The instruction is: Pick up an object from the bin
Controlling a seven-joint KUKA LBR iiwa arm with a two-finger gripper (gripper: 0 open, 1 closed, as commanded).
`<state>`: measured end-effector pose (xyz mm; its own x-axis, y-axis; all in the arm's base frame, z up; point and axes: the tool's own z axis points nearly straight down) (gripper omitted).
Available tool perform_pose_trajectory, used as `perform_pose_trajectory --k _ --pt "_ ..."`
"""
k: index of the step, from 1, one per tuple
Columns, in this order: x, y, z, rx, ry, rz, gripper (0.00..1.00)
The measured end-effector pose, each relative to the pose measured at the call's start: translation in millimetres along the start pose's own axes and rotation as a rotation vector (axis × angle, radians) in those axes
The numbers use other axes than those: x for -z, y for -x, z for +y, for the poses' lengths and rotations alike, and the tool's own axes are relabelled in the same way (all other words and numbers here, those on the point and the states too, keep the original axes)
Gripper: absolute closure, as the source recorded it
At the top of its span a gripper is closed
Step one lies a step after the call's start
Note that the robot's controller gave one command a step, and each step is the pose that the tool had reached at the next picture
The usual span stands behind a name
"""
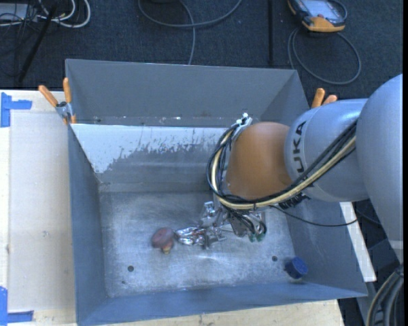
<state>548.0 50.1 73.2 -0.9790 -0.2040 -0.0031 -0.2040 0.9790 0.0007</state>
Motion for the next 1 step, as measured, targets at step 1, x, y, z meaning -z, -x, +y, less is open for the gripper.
perform_pose_trajectory --k 1 --pt "142.4 -22.2 3.3 0.186 -0.001 -0.004 1.00"
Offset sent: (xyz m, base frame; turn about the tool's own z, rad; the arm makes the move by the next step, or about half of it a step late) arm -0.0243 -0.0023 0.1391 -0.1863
